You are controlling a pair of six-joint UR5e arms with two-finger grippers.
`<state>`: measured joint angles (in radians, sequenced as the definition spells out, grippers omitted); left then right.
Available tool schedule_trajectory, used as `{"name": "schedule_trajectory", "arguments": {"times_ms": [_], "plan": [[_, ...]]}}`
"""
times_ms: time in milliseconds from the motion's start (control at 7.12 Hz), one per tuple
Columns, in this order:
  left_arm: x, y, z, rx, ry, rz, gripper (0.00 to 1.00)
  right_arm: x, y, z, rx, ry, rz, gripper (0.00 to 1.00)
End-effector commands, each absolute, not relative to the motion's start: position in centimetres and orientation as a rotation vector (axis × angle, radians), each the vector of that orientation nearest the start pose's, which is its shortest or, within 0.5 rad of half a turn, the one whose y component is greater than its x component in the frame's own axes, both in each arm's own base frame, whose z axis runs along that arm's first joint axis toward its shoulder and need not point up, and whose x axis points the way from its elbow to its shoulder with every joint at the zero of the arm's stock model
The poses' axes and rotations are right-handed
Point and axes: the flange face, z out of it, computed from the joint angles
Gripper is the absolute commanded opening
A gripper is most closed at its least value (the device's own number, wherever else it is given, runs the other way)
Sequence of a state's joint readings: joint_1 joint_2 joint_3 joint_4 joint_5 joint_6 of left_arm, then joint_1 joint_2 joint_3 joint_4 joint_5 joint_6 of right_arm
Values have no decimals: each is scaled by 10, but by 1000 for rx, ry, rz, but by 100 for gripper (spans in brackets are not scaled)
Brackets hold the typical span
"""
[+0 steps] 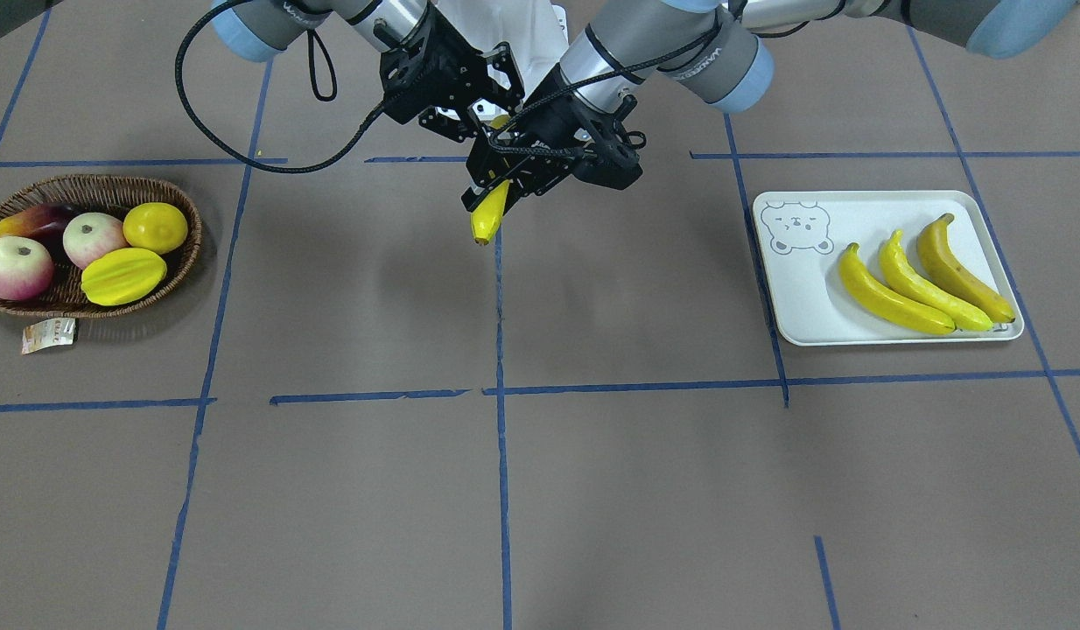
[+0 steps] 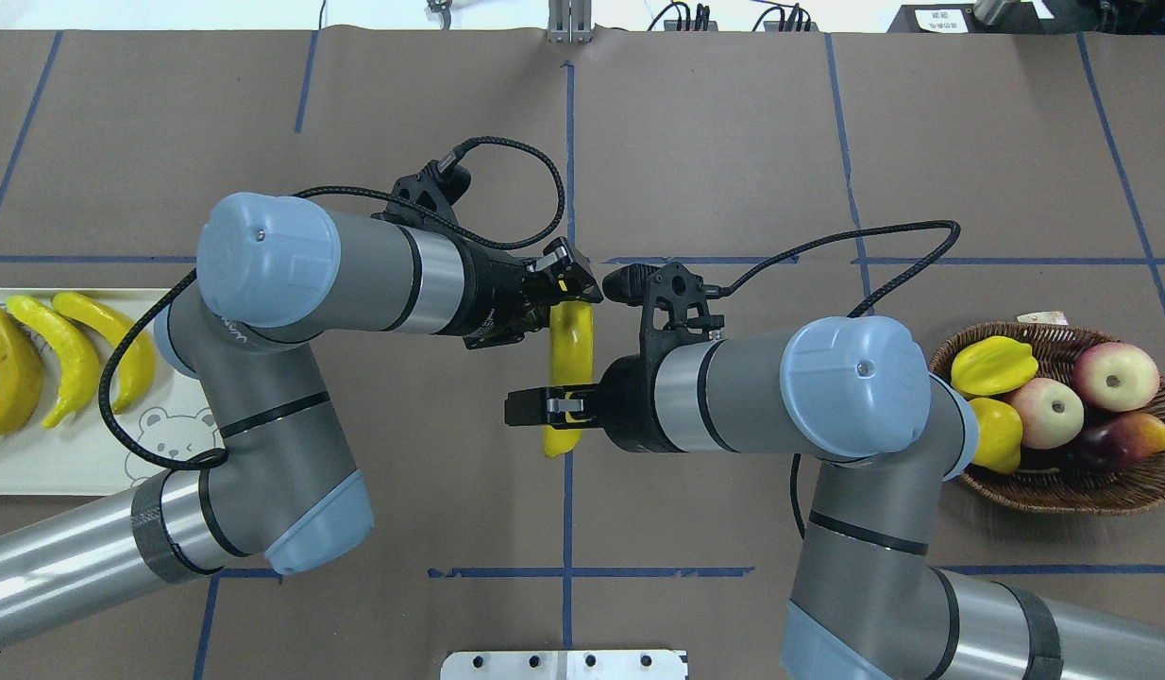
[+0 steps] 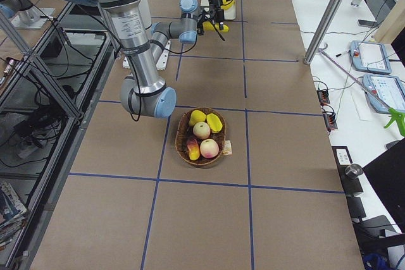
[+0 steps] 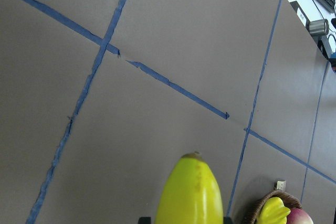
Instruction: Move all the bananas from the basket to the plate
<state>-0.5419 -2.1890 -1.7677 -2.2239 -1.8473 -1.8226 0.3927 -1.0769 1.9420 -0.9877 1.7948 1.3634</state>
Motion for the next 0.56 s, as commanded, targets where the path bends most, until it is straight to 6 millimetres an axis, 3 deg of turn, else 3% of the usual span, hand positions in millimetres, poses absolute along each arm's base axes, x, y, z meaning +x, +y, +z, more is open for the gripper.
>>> {"name": "schedule_trajectory", "arguments": {"times_ms": [0,421], "plan": [[476,-412,137,-10,1480,-445,0,-478,-320,151,251,-1426,-7,99],[467,-422,156,0,1449,-466,0,-476,-324,159,248,-1406,1,99]]}}
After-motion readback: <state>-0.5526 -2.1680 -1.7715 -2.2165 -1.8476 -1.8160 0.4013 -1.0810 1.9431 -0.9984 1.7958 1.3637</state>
